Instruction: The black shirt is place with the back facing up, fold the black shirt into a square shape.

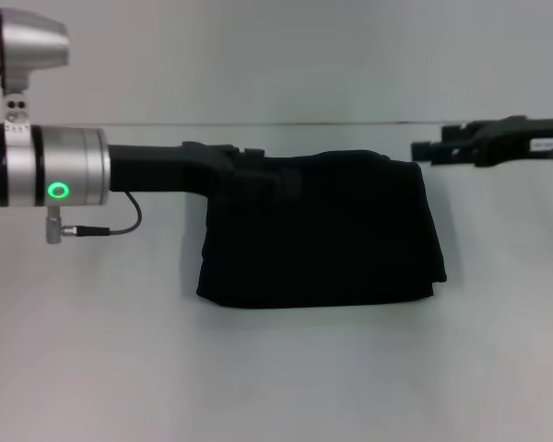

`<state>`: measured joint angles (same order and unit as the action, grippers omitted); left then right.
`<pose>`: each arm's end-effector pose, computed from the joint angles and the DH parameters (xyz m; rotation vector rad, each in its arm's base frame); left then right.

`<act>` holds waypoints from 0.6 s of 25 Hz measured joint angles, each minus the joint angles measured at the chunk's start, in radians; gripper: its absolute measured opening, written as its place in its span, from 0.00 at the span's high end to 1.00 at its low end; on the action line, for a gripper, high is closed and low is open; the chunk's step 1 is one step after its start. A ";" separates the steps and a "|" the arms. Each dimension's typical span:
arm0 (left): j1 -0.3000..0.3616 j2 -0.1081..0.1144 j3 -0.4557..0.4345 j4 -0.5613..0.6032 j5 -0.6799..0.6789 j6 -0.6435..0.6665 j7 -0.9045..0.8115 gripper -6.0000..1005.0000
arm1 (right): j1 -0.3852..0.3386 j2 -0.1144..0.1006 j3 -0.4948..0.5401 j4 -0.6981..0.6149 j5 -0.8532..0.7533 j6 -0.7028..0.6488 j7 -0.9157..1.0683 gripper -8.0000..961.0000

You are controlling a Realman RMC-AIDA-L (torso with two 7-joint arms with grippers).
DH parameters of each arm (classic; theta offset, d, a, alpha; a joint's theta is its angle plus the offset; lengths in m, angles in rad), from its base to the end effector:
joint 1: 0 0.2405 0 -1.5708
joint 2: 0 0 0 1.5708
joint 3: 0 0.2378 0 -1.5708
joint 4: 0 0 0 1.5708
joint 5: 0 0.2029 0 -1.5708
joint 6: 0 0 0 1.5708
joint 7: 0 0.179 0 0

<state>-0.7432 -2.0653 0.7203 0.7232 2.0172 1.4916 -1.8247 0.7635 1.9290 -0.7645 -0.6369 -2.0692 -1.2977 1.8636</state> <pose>-0.1579 0.3863 -0.0104 -2.7260 -0.8843 -0.7228 0.2040 0.4261 0.0272 -2.5334 0.9261 0.4764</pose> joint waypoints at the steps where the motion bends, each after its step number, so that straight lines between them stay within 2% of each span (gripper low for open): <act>1: -0.001 -0.001 0.010 0.000 0.003 -0.005 0.010 0.09 | 0.009 0.012 -0.002 -0.012 -0.038 0.000 -0.004 0.15; 5: 0.003 -0.003 0.030 -0.002 0.025 -0.009 0.054 0.08 | 0.006 0.047 -0.015 -0.050 -0.094 -0.002 -0.043 0.16; 15: 0.030 -0.030 0.090 -0.003 0.055 -0.010 0.173 0.08 | -0.014 0.065 -0.020 -0.054 -0.095 -0.017 -0.122 0.16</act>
<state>-0.7134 -2.0951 0.8106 0.7204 2.0722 1.4815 -1.6521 0.7497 1.9940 -0.7845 -0.6912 -2.1646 -1.3147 1.7413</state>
